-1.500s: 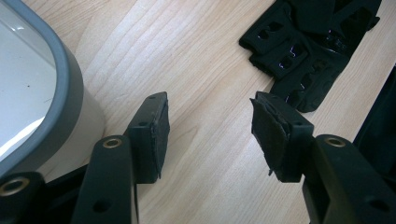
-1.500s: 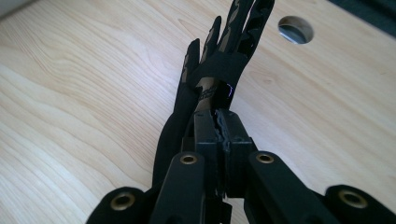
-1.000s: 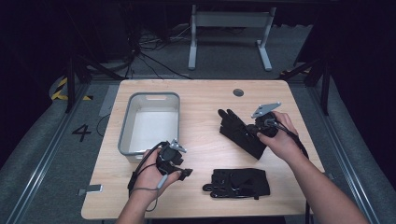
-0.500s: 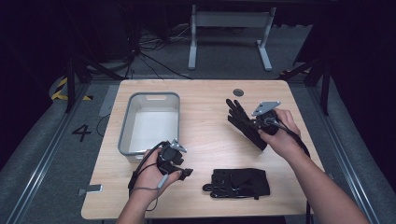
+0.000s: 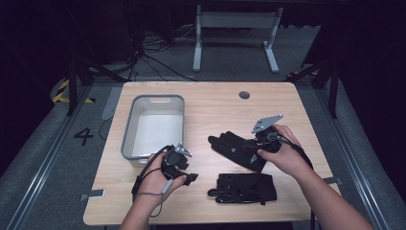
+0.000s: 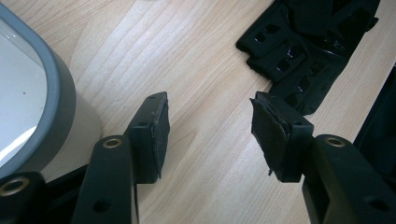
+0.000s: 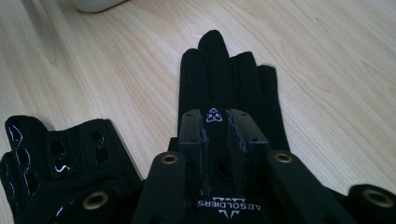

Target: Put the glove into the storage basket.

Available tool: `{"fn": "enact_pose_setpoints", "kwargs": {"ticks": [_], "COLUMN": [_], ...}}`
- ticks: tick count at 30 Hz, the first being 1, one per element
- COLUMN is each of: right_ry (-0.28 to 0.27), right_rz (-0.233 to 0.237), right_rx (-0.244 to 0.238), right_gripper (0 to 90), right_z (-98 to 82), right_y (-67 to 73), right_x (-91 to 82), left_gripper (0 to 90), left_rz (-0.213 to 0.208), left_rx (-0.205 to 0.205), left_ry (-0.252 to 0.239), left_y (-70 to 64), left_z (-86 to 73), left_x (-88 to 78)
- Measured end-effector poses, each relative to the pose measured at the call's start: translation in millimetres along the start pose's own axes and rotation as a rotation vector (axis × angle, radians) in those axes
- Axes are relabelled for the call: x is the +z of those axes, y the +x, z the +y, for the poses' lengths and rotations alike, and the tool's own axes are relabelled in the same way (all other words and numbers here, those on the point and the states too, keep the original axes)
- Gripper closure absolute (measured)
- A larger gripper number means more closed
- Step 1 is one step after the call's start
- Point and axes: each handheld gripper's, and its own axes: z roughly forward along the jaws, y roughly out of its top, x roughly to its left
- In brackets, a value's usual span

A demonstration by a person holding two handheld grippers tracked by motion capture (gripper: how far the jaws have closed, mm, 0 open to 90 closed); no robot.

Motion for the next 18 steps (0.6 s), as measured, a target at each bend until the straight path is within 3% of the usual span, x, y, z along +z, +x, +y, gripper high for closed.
{"fn": "enact_pose_setpoints", "kwargs": {"ticks": [13, 18], "right_ry": [-0.050, -0.066], "right_rz": [-0.054, -0.056], "right_rx": [0.116, 0.224], "right_gripper": [71.0, 70.5], "right_z": [-18.3, -32.6], "right_y": [-14.6, -25.4], "right_x": [-24.2, -30.9], "left_gripper": [46.6, 48.1], "left_rz": [-0.017, 0.002], "left_rx": [0.006, 0.009], "left_ry": [-0.025, -0.050], "left_y": [-1.9, -2.7], "left_z": [9.1, 15.8], "left_x": [5.1, 7.9]}}
